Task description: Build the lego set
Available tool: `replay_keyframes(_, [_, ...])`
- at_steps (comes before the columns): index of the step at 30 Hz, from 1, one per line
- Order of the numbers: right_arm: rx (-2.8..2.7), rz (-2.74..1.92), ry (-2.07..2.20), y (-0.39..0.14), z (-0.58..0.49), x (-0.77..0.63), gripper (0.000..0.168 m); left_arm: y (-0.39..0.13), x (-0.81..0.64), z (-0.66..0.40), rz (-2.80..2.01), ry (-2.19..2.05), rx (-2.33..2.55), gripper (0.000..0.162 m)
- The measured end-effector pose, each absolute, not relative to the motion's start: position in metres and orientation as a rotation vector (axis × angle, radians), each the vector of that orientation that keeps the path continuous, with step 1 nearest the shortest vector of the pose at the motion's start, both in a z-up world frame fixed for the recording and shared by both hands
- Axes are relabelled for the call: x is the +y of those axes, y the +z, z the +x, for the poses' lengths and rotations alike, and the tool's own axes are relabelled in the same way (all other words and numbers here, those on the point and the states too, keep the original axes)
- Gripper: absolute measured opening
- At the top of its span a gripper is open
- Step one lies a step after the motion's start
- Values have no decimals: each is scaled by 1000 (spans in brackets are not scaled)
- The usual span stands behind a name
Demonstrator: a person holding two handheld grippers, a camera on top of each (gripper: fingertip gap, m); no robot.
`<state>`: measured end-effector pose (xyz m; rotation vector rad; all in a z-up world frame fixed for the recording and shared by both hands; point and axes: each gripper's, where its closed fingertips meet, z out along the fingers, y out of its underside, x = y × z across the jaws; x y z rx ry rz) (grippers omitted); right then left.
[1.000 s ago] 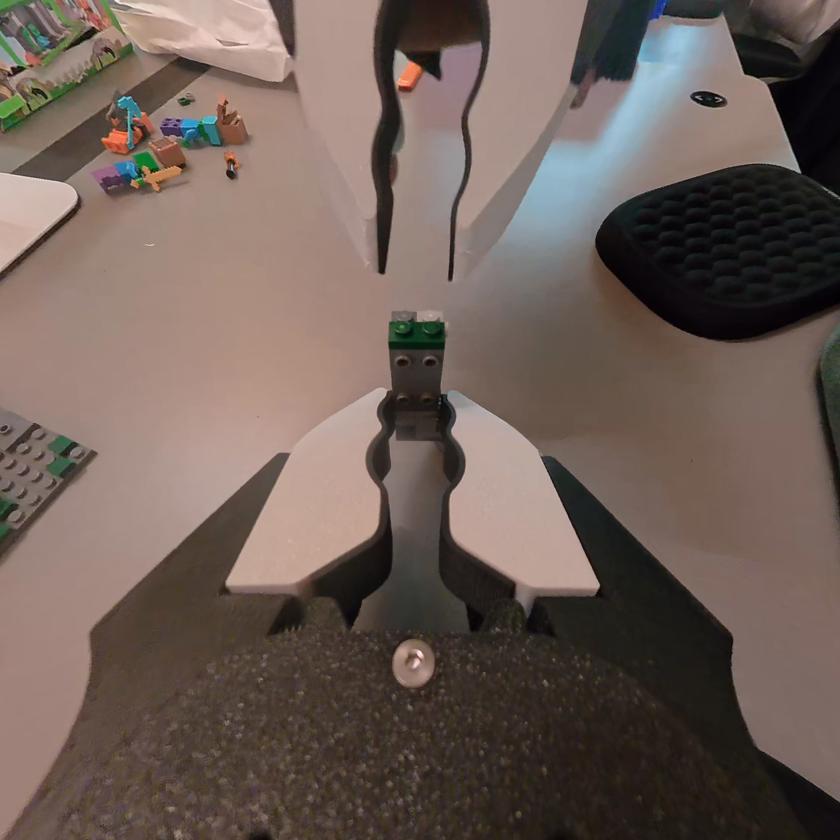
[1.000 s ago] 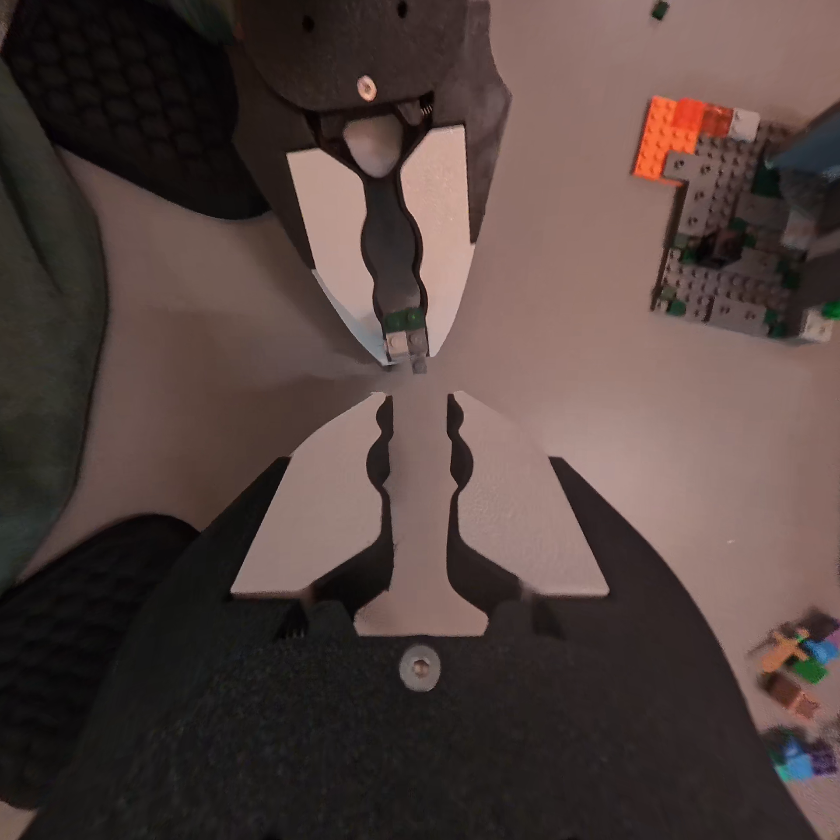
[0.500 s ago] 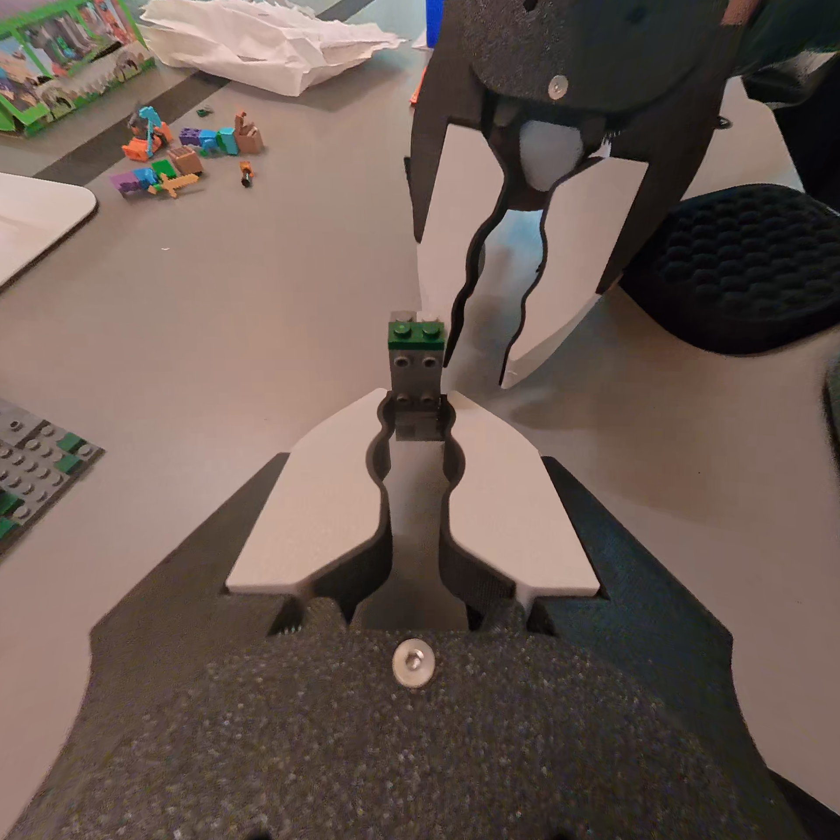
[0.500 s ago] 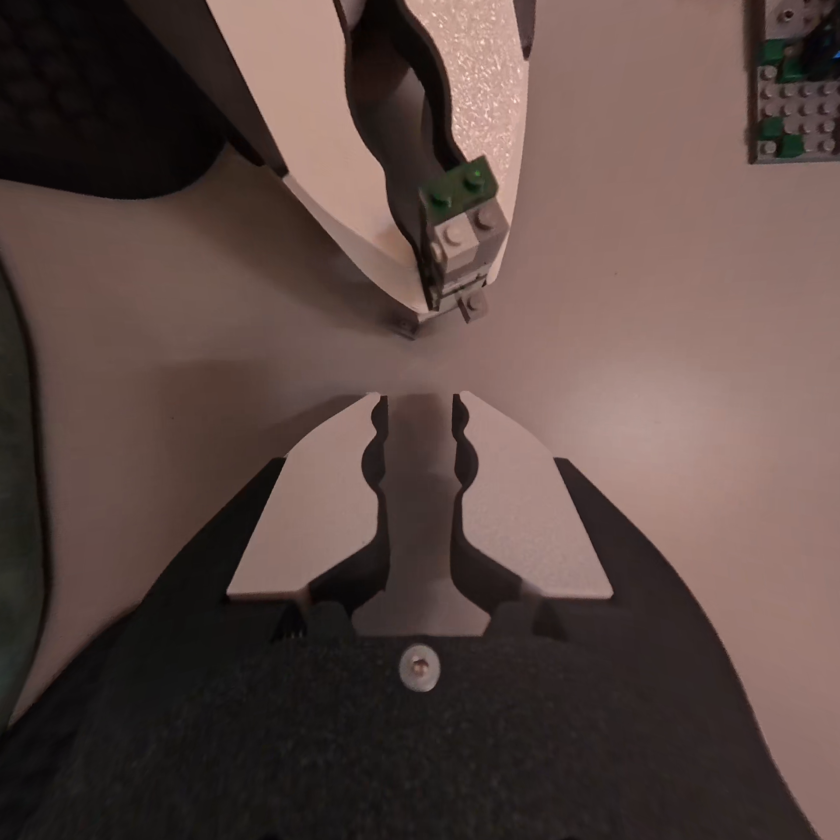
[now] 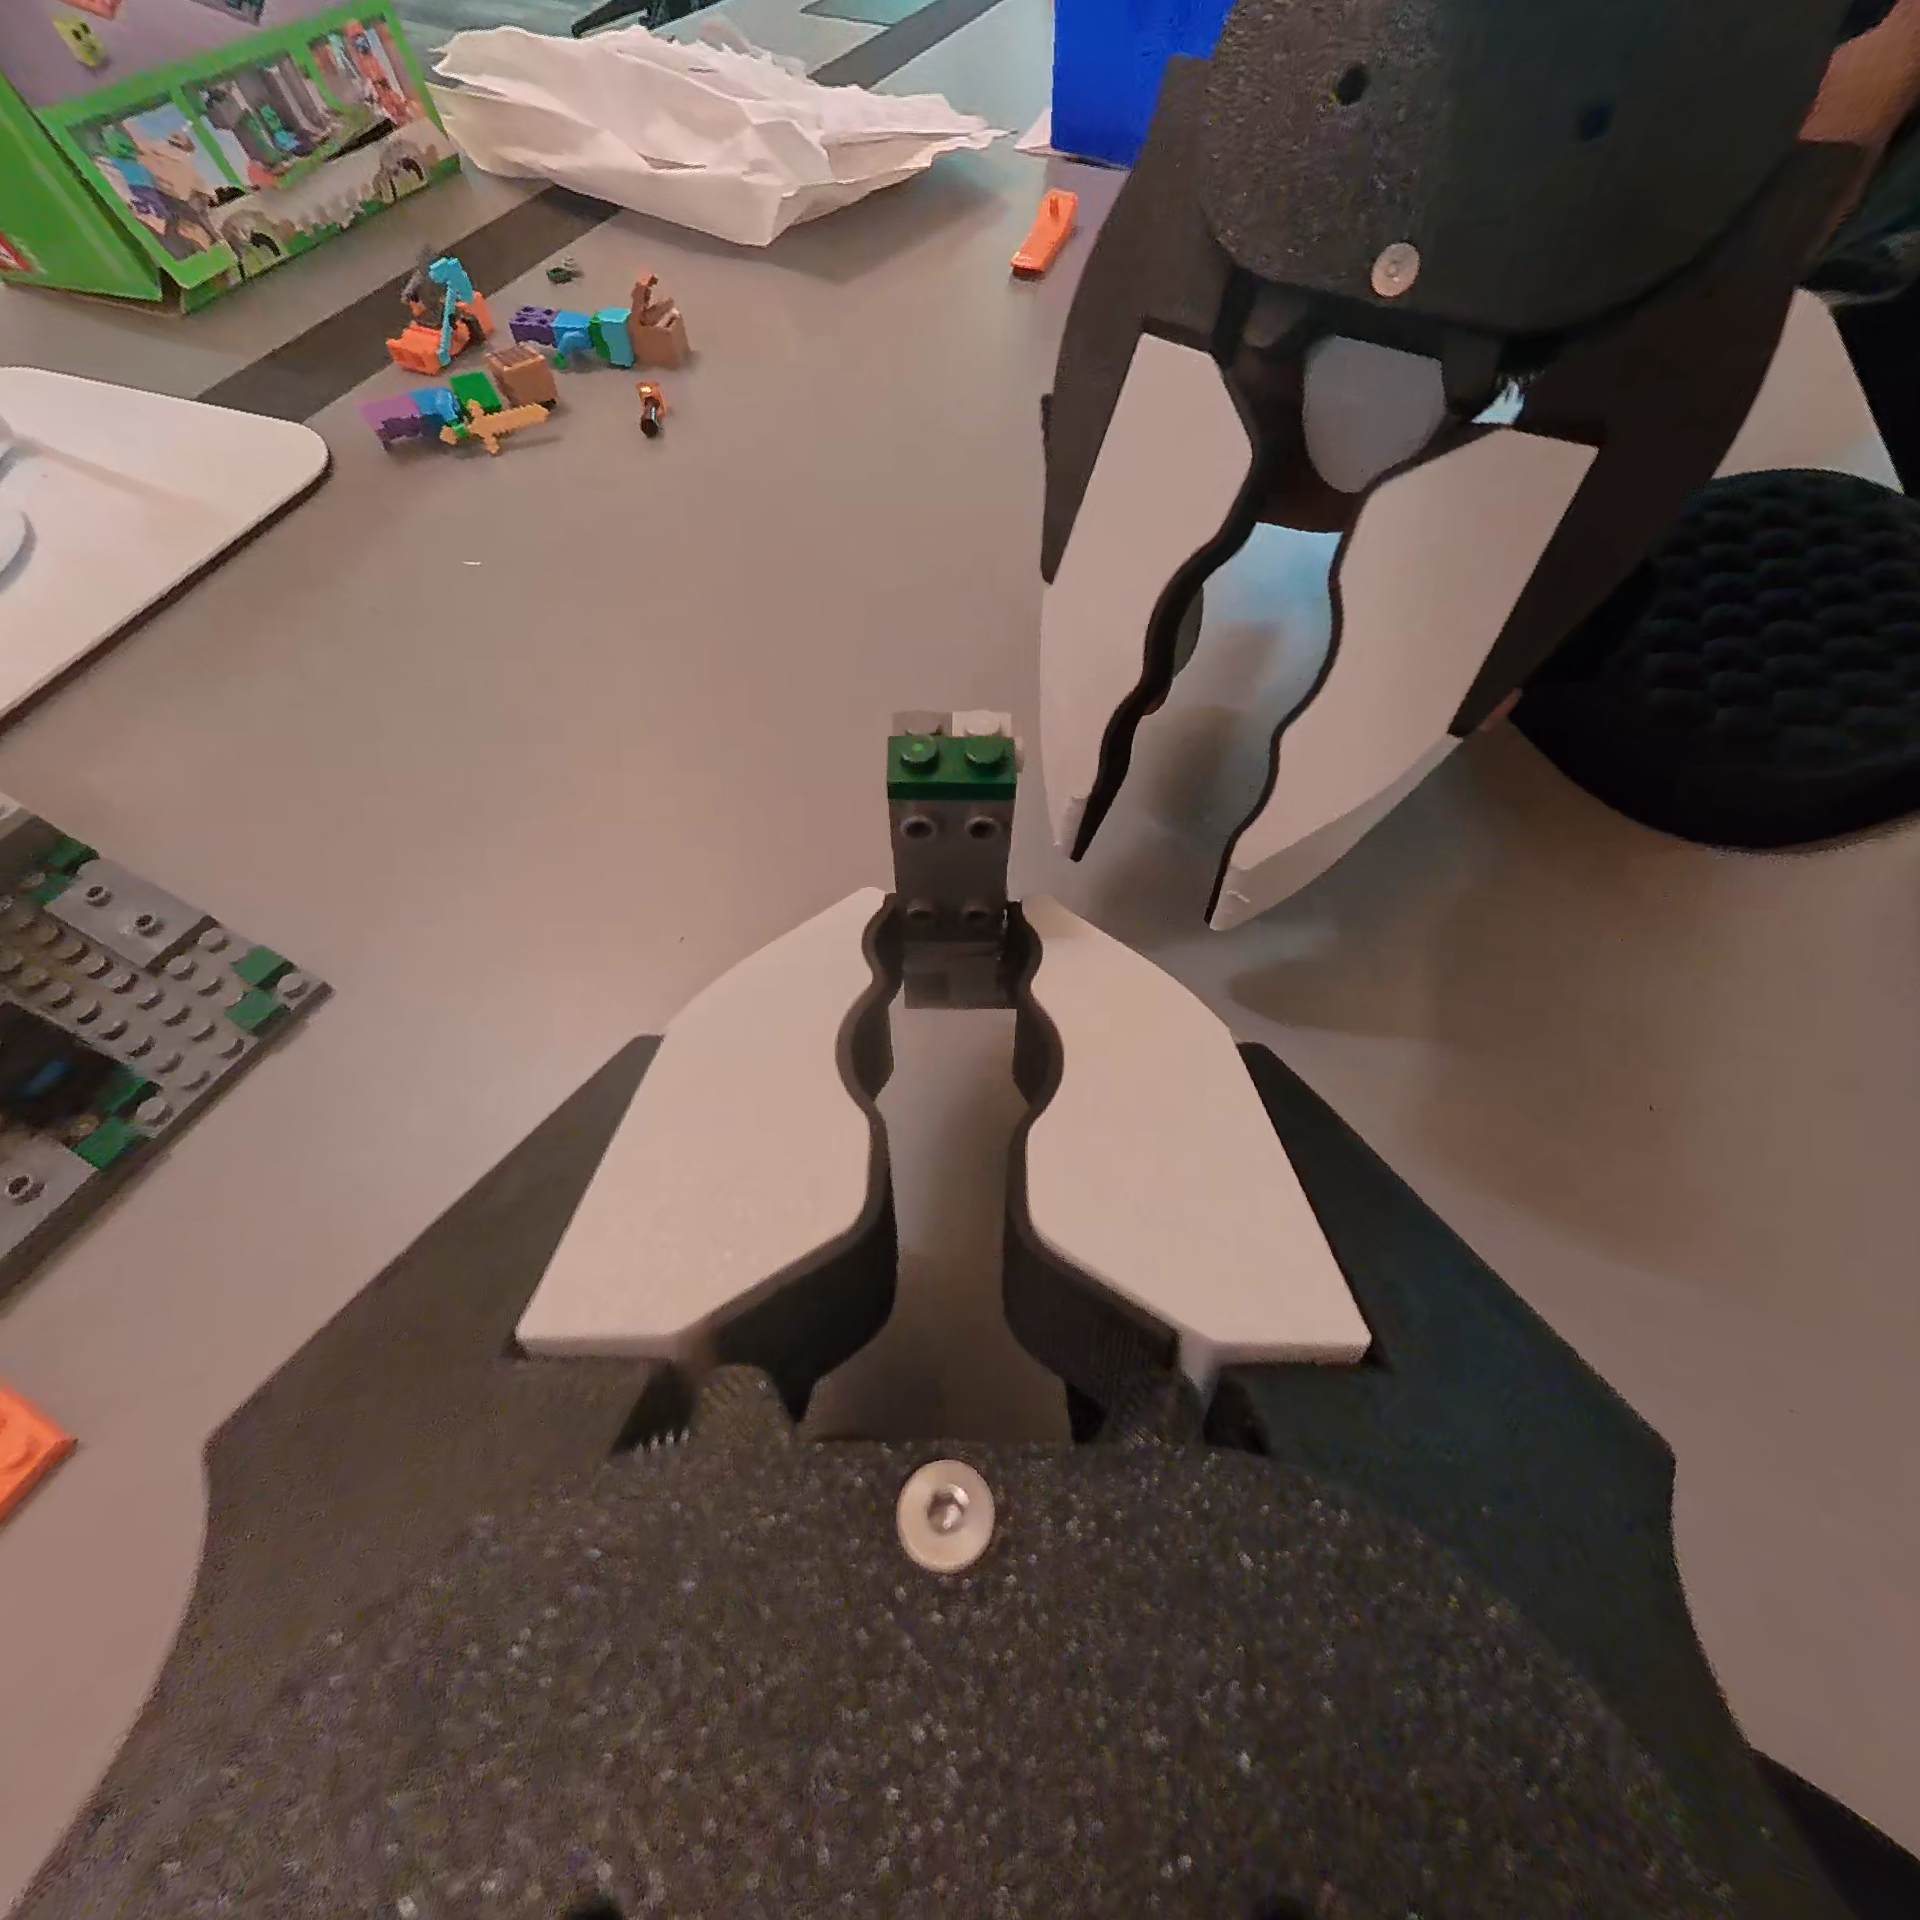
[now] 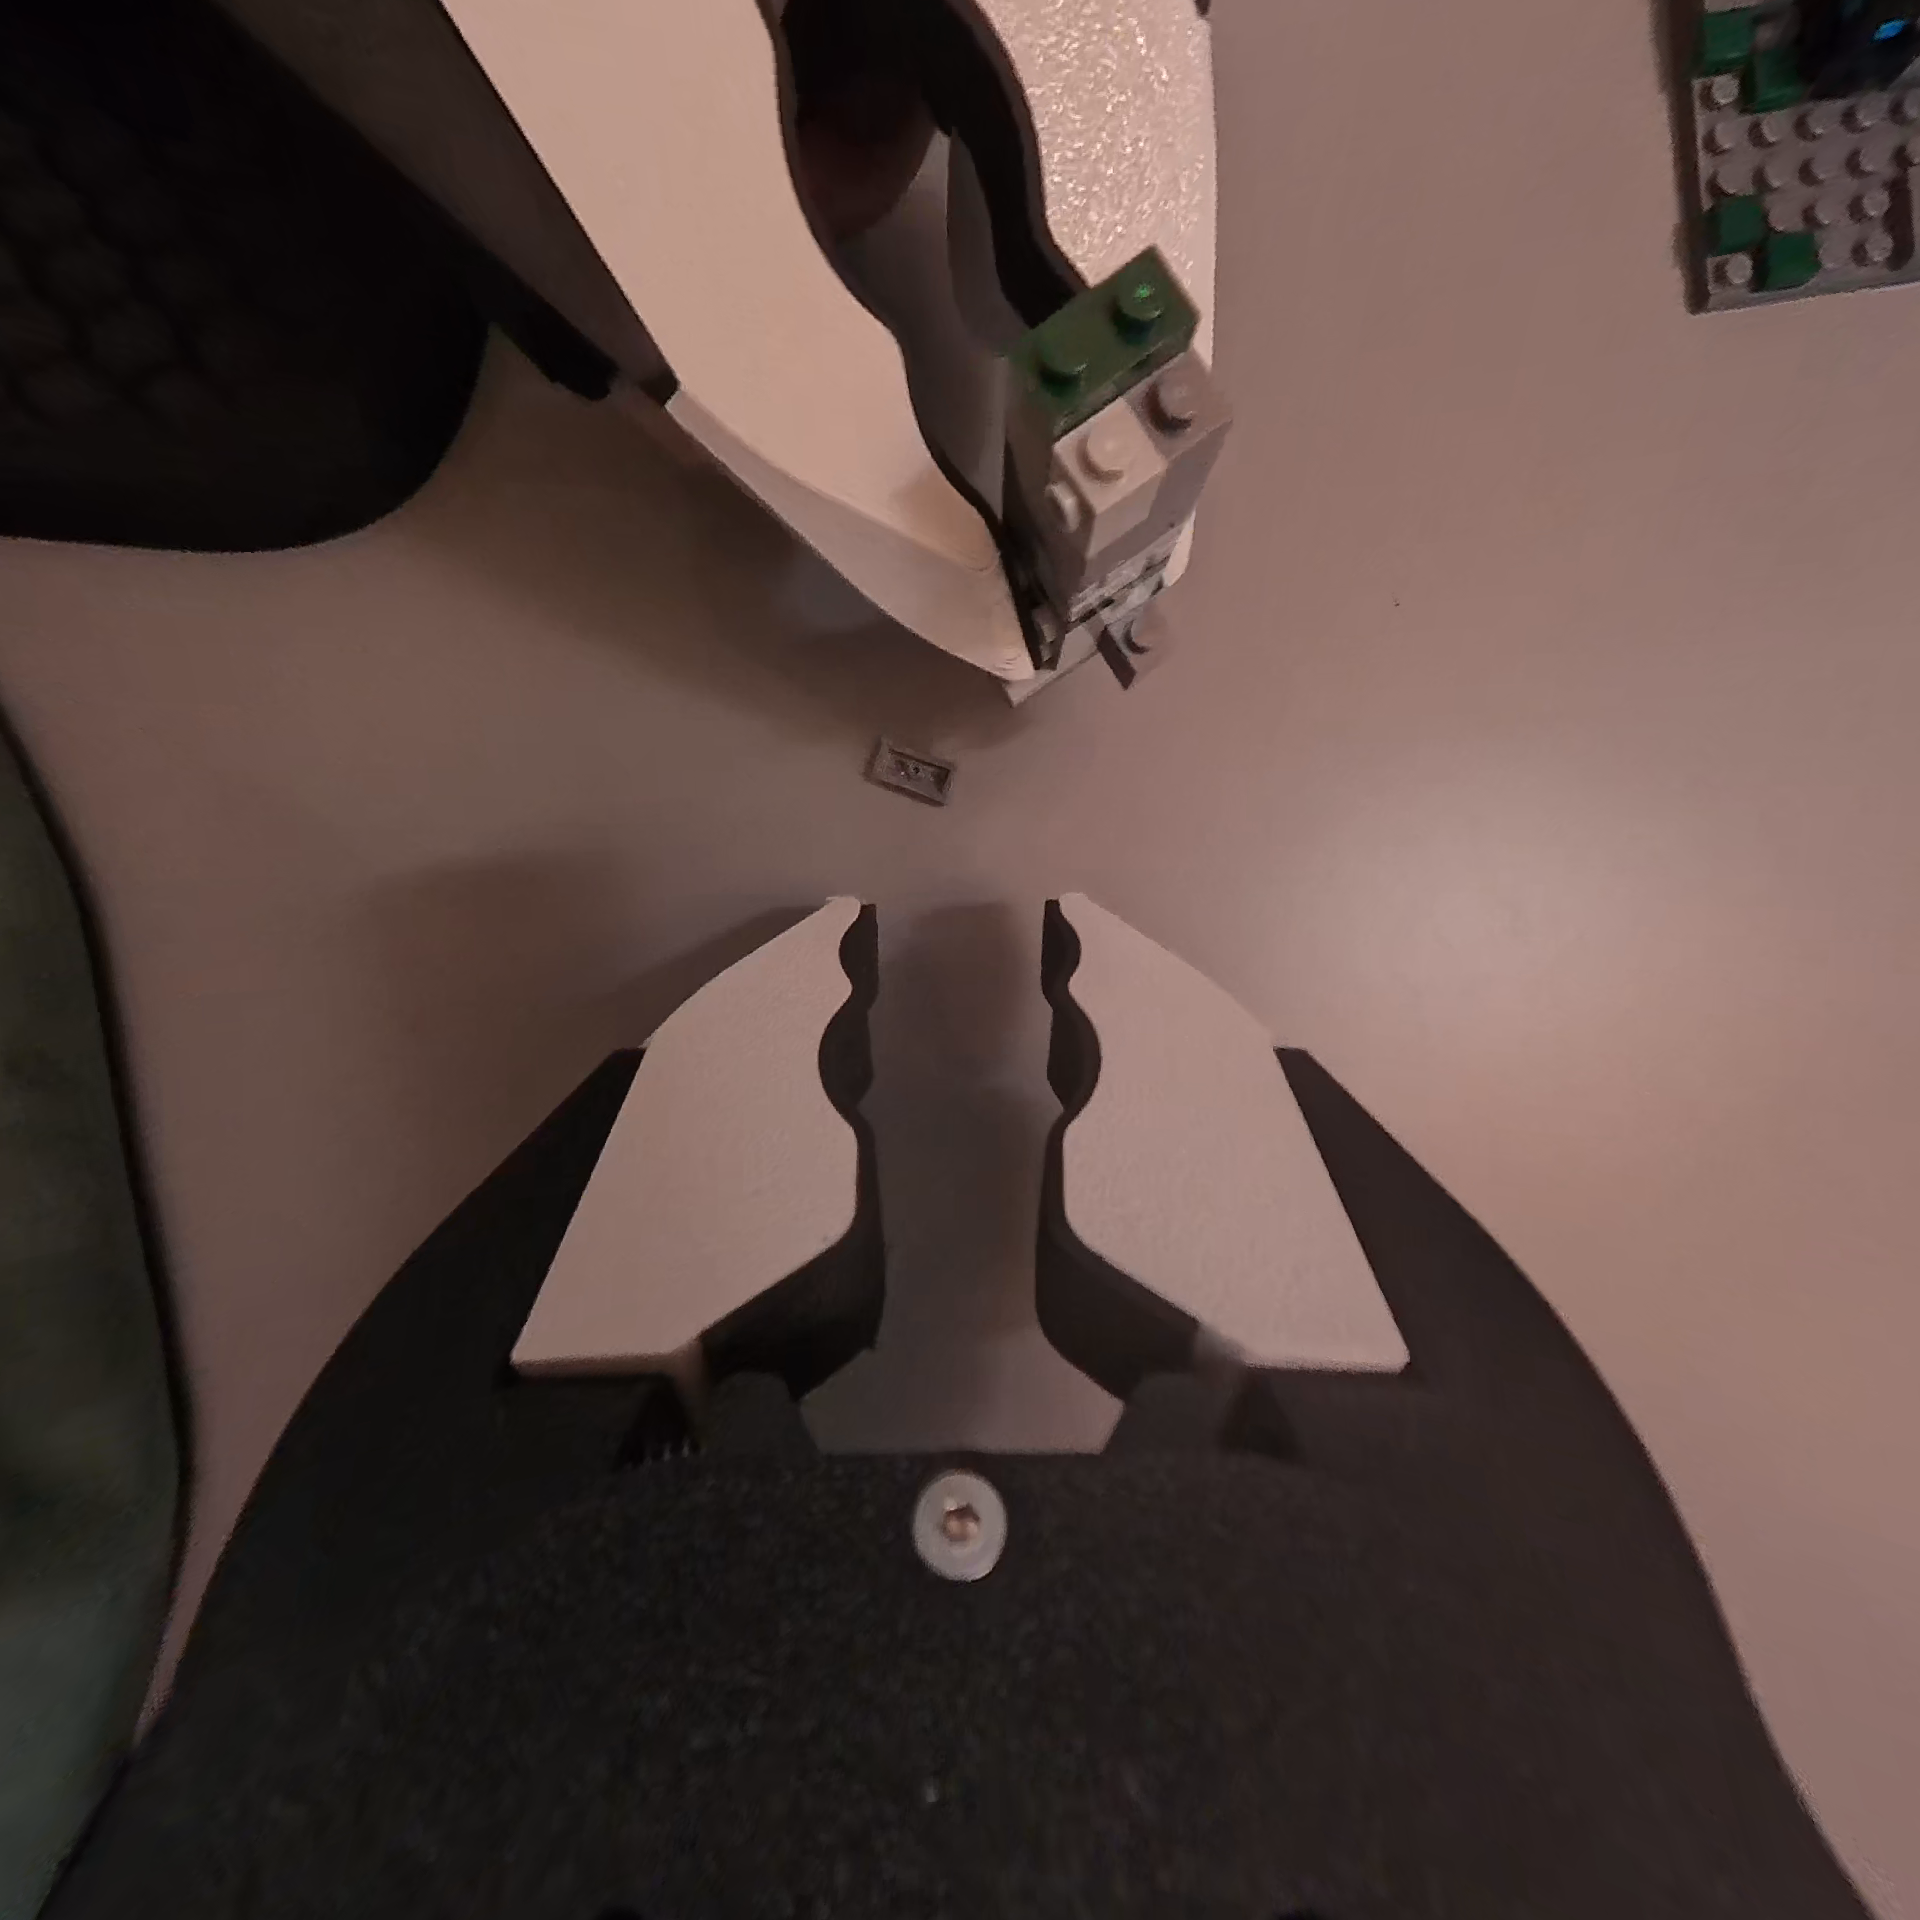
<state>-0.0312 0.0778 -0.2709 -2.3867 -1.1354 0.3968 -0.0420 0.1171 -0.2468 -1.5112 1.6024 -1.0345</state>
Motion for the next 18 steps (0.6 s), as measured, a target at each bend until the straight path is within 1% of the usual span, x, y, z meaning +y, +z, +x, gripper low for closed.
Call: replay_keyframes(18, [-1068, -2392, 336, -288, -58, 90, 30, -252, 128, -46, -1595, -1024, 1568, 19])
